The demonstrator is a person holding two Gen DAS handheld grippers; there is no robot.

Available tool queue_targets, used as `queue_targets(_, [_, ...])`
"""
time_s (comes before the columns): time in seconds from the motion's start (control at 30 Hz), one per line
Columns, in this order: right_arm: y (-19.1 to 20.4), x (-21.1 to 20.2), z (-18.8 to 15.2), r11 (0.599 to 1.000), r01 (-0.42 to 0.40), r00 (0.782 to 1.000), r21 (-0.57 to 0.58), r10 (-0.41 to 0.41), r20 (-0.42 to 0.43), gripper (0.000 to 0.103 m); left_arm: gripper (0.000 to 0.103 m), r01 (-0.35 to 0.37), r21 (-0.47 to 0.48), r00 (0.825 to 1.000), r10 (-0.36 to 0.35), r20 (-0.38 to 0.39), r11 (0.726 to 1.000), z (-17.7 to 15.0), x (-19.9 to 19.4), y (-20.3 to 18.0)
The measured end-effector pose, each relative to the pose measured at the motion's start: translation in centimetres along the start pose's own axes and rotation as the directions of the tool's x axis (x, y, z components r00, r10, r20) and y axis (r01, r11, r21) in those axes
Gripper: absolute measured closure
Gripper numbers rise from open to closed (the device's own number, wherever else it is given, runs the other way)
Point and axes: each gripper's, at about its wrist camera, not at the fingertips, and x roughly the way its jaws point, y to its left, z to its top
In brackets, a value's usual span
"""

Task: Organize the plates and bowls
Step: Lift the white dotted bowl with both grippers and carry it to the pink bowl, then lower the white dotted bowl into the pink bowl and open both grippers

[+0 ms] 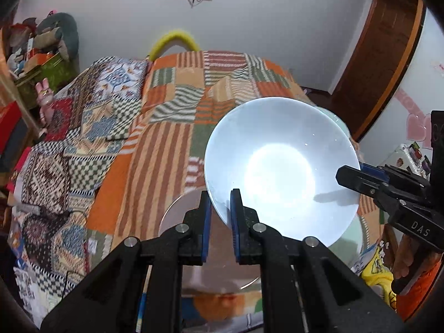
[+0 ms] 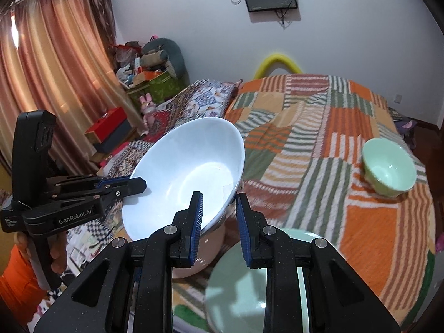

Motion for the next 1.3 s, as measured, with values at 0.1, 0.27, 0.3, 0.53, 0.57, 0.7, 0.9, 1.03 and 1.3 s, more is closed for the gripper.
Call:
queue_targets(0.1, [1.0, 1.0, -0.8, 1.000, -0.014, 1.000, -0.009, 0.014, -0.022, 0.081, 0.091, -0.029, -0.018, 1.000, 0.029, -0.013, 0.999, -1.3, 0.1, 1.1])
queue_targets(0.27, [2.1, 3.0, -1.8, 0.999, -0.030, 0.997, -0.022, 0.028, -0.071, 0.081, 0.091, -0.069, -0.039, 0.997, 0.067, -0.038, 0.997, -2.9, 0.8, 2.4])
queue_targets(0.3, [2.3, 3.2, -2.1, 0.999, -0.030, 0.996, -0.025, 0.028, -0.080, 0.081, 0.091, -0.072, -0.043, 0.997, 0.070, -0.043, 0.996, -3.2, 1.0, 2.6])
queue_targets(0.53, [2.8, 5.3, -3.6, 0.999, -0.033, 0.989, -0.021, 0.029, -0.142, 0.081, 0.091, -0.085, -0.078, 0.993, 0.078, -0.090, 0.993, -5.0, 3.2, 4.1])
queue_targets(0.57, [2.8, 5.6, -3.8, 0.999, -0.031, 0.988, -0.018, 0.028, -0.150, 0.081, 0.091, -0.086, -0.079, 0.992, 0.078, -0.099, 0.993, -5.2, 3.5, 4.2])
queue_targets(0.7, [2.8, 6.5, -4.3, 1.000, -0.023, 0.983, -0.014, 0.020, -0.180, 0.081, 0.091, -0.091, -0.080, 0.989, 0.081, -0.121, 0.993, -5.6, 4.7, 4.5])
queue_targets(0.9, [2.7, 7.5, -4.7, 1.000, -0.009, 0.978, -0.019, 0.005, -0.209, 0.081, 0.091, -0.090, -0.097, 0.986, 0.075, -0.149, 0.991, -6.0, 6.0, 4.9])
queue_targets(1.03, [2.8, 8.1, -5.0, 1.000, 0.000, 0.974, -0.030, -0.007, -0.225, 0.081, 0.091, -0.097, -0.103, 0.983, 0.079, -0.165, 0.990, -6.3, 6.6, 5.1])
queue_targets(1.3, [2.7, 9.0, -5.4, 0.999, 0.010, 0.968, -0.036, -0.019, -0.249, 0.080, 0.091, -0.103, -0.095, 0.982, 0.086, -0.169, 0.990, -6.5, 7.1, 5.0])
